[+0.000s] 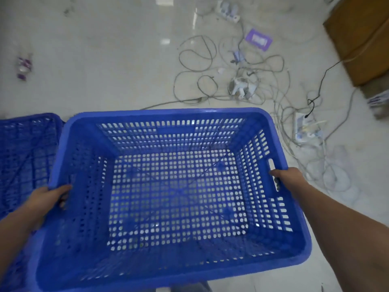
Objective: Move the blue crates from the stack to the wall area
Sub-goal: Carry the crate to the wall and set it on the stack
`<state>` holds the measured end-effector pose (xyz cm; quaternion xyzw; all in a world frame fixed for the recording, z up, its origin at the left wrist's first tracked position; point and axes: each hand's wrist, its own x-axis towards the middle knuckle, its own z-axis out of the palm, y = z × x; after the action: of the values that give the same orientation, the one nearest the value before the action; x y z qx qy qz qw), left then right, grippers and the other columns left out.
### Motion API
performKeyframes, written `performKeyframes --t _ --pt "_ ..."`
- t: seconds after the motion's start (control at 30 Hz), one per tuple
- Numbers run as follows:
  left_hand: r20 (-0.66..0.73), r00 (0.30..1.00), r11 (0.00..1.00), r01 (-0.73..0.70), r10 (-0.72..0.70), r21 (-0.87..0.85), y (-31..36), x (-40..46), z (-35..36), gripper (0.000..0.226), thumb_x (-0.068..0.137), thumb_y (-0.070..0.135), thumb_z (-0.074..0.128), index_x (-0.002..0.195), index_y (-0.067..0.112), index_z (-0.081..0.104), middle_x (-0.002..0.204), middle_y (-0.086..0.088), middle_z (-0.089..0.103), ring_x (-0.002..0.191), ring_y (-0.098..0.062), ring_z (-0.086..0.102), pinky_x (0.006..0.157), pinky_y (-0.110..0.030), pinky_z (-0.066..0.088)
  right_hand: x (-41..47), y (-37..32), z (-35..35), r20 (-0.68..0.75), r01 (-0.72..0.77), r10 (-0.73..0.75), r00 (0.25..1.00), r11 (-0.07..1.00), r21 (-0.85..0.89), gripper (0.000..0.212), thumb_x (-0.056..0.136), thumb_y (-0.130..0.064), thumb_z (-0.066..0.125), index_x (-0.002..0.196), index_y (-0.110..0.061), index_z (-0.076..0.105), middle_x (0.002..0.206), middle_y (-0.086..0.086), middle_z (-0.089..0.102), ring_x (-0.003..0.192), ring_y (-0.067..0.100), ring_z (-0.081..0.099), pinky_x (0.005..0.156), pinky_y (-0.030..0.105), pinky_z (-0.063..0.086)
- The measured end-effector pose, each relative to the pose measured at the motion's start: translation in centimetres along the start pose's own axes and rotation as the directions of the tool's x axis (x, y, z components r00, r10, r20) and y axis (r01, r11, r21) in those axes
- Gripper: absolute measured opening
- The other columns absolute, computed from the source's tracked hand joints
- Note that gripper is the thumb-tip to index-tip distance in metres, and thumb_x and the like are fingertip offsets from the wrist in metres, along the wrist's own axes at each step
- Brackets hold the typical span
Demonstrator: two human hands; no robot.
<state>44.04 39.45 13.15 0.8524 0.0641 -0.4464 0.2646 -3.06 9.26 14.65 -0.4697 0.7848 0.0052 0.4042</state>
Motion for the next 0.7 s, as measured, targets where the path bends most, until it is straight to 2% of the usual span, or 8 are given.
performKeyframes --t 0.07,0.17,0.23,0.3,0.4,0.5,0.6,0.7 --pt "0.012 0.998 0.998 -0.054 0.054 0.006 1.9 -2.7 -2.3 0.035 0.097 0.014 0.051 0.064 0.009 0.039 0.052 -0.01 0.035 0.043 -0.027 0.035 0.051 -0.036 0.032 -2.8 -1.6 -3.3 -0.027 0.039 -0.039 0.999 0.999 -0.009 0.033 0.081 -0.011 0.062 0.052 -0.002 0.049 0.044 0.01 0.05 0.045 0.025 0.045 0.054 0.03 0.041" --pt "0.023 0.985 0.985 -0.173 0.172 0.027 4.9 -6.5 -5.4 0.039 0.096 0.009 0.052 0.06 0.011 0.036 0.046 -0.007 0.033 0.048 -0.024 0.031 0.053 -0.039 0.032 -7.0 -3.7 -7.9 -0.07 0.105 -0.106 0.992 0.994 -0.017 0.032 0.079 -0.006 0.059 0.049 -0.001 0.049 0.035 0.006 0.048 0.043 0.026 0.045 0.049 0.03 0.04" --pt "0.004 0.966 0.966 -0.259 0.259 0.016 7.3 -9.3 -6.9 0.038 0.094 0.004 0.053 0.06 0.01 0.037 0.044 -0.006 0.034 0.047 -0.022 0.032 0.052 -0.038 0.033 -9.6 -4.9 -10.6 -0.102 0.127 -0.128 0.986 0.992 -0.021 0.031 0.08 -0.007 0.06 0.051 0.0 0.05 0.034 0.005 0.049 0.044 0.026 0.047 0.049 0.029 0.04" --pt "-0.006 0.948 0.948 -0.319 0.319 0.007 9.6 -12.3 -8.2 0.039 0.092 0.001 0.051 0.058 0.01 0.037 0.039 -0.006 0.034 0.04 -0.019 0.033 0.047 -0.031 0.033 -11.8 -6.1 -13.2 -0.133 0.15 -0.15 0.98 0.989 -0.007 0.028 0.08 -0.008 0.062 0.055 0.001 0.052 0.03 0.001 0.049 0.047 0.026 0.049 0.051 0.03 0.041" --pt "0.001 0.924 0.924 -0.383 0.383 0.02 12.4 -16.5 -10.2 0.041 0.093 -0.001 0.048 0.054 0.009 0.037 0.034 -0.006 0.034 0.026 -0.016 0.03 0.039 -0.02 0.033 -15.0 -7.9 -16.6 -0.164 0.196 -0.19 0.968 0.98 0.02 0.03 0.081 -0.009 0.062 0.056 0.0 0.05 0.049 0.012 0.054 0.051 0.027 0.049 0.053 0.03 0.041" --pt "-0.027 0.903 0.903 -0.428 0.429 0.037 15.3 -20.2 -12.5 0.041 0.093 0.0 0.049 0.054 0.007 0.039 0.033 -0.007 0.036 0.026 -0.018 0.032 0.037 -0.023 0.035 -17.7 -9.5 -19.7 -0.183 0.24 -0.235 0.955 0.971 0.01 0.025 0.081 -0.012 0.063 0.061 0.0 0.054 0.058 0.015 0.056 0.054 0.026 0.051 0.053 0.03 0.04" --pt "-0.029 0.883 0.883 -0.466 0.468 0.057 17.8 -23.7 -14.5 0.039 0.094 -0.002 0.048 0.057 0.005 0.039 0.032 -0.007 0.036 0.023 -0.016 0.031 0.035 -0.023 0.034 -20.3 -11.4 -22.9 -0.184 0.267 -0.262 0.947 0.964 0.001 0.019 0.079 -0.014 0.065 0.075 0.004 0.063 0.066 0.015 0.058 0.059 0.026 0.053 0.055 0.031 0.042" --pt "-0.041 0.862 0.863 -0.503 0.505 0.046 20.2 -26.7 -16.2 0.034 0.095 -0.002 0.047 0.062 0.003 0.038 0.034 -0.007 0.037 0.023 -0.015 0.032 0.041 -0.025 0.034 -22.2 -13.1 -26.0 -0.186 0.305 -0.303 0.935 0.952 -0.021 0.02 0.076 -0.017 0.065 0.078 0.003 0.063 0.07 0.015 0.061 0.065 0.028 0.058 0.057 0.031 0.044"
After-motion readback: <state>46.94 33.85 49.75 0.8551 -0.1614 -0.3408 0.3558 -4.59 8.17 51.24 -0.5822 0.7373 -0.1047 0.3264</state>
